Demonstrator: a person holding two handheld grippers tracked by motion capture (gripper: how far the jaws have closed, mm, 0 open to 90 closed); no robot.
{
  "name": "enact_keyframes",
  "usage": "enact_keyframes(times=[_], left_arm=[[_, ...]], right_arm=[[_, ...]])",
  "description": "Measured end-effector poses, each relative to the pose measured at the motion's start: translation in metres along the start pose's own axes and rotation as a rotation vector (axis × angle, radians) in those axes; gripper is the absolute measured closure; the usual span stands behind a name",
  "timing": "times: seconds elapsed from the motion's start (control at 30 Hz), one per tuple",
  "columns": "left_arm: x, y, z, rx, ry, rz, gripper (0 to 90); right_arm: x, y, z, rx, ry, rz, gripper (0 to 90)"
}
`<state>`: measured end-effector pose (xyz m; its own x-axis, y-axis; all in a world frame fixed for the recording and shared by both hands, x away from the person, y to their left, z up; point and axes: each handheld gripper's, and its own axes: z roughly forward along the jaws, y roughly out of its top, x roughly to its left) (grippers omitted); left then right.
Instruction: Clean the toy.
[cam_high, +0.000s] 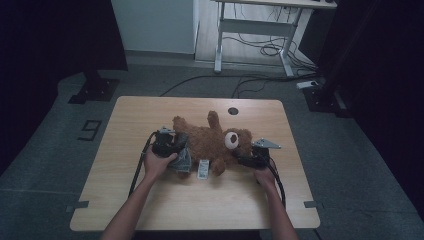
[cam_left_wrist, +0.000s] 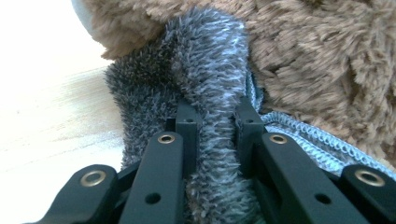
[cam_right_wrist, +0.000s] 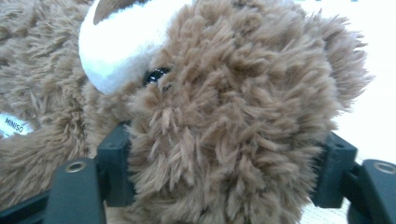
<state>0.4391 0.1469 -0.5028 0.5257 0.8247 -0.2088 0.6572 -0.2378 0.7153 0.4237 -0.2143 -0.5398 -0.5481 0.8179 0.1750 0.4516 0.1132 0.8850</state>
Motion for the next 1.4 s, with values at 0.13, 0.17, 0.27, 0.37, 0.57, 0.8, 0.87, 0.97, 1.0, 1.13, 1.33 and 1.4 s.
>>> enact_keyframes(times=[0.13, 0.17, 0.27, 0.37, 0.57, 0.8, 0.87, 0.97, 1.0, 1.13, 1.33, 1.4], left_arm=[[-0.001, -0.001, -0.002, -0.005, 0.006, 0.0, 76.1], [-0.002, -0.001, -0.002, -0.006, 0.008, 0.001, 76.1], [-0.001, -0.001, -0.005, -0.008, 0.009, 0.001, 76.0], [0.001, -0.001, -0.016, -0.031, 0.009, -0.001, 75.9], [0.0, -0.006, -0.046, -0.084, 0.015, 0.023, 75.8], [-0.005, -0.019, -0.073, -0.119, 0.025, 0.057, 75.7], [-0.005, -0.024, -0.079, -0.129, 0.031, 0.062, 75.7], [-0.002, -0.034, -0.088, -0.131, 0.05, 0.066, 75.7], [-0.001, -0.036, -0.091, -0.131, 0.054, 0.067, 75.6], [0.007, -0.052, -0.108, -0.134, 0.073, 0.055, 75.5], [0.019, -0.08, -0.13, -0.124, 0.12, 0.041, 75.0], [0.023, -0.091, -0.134, -0.111, 0.135, 0.033, 75.0]], right_arm=[[-0.001, 0.0, -0.003, -0.002, 0.001, 0.016, 19.2], [0.0, 0.001, -0.004, -0.003, -0.003, 0.018, 18.1], [0.002, 0.002, -0.007, -0.011, -0.013, 0.021, 15.6], [0.004, 0.003, -0.014, -0.026, -0.017, 0.024, 15.0], [0.006, -0.003, -0.034, -0.071, -0.032, 0.029, 15.2], [0.007, -0.013, -0.051, -0.073, -0.018, 0.036, 15.3], [0.009, -0.015, -0.054, -0.074, -0.017, 0.029, 15.4], [0.013, -0.02, -0.057, -0.07, -0.01, 0.019, 15.5], [0.014, -0.022, -0.058, -0.068, -0.009, 0.013, 15.5], [0.018, -0.028, -0.062, -0.048, -0.006, -0.003, 15.5], [0.019, -0.036, -0.072, -0.041, 0.012, -0.003, 15.8], [0.02, -0.038, -0.073, -0.037, 0.014, -0.003, 15.8]])
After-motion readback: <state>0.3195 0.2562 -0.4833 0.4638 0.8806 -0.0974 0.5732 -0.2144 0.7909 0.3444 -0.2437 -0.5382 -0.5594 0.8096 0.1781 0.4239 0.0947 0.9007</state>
